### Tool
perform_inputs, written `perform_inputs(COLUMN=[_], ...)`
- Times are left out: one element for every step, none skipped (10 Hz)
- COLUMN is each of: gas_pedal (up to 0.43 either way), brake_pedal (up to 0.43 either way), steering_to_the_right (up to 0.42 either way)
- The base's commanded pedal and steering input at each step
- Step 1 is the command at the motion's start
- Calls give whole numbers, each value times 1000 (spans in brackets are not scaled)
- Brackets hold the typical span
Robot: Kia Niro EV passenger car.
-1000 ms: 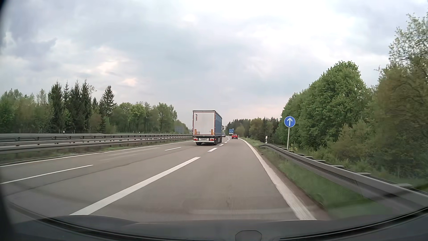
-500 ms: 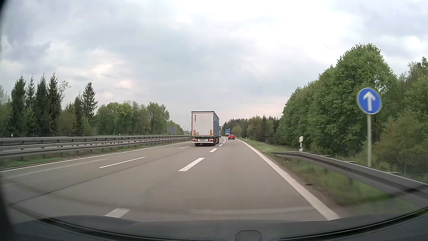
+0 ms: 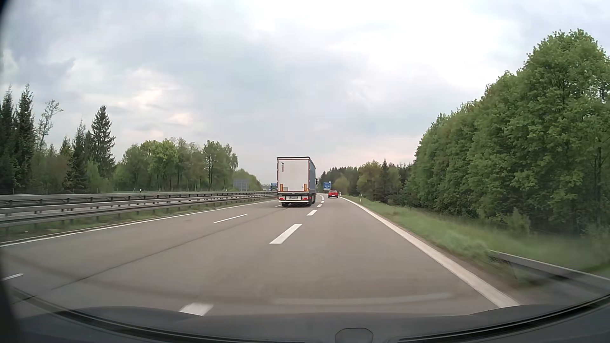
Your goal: Follow the waypoints while adhering to traffic rules and regulations
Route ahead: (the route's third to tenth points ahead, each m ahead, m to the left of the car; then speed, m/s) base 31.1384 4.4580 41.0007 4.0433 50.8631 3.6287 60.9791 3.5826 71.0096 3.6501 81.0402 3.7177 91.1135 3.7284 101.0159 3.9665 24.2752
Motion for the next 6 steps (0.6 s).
perform_inputs(gas_pedal=[280, 280, 280, 268, 260, 248], brake_pedal=[0, 0, 0, 0, 0, 0], steering_to_the_right=[-6, -6, -6, -6, -6, -6])
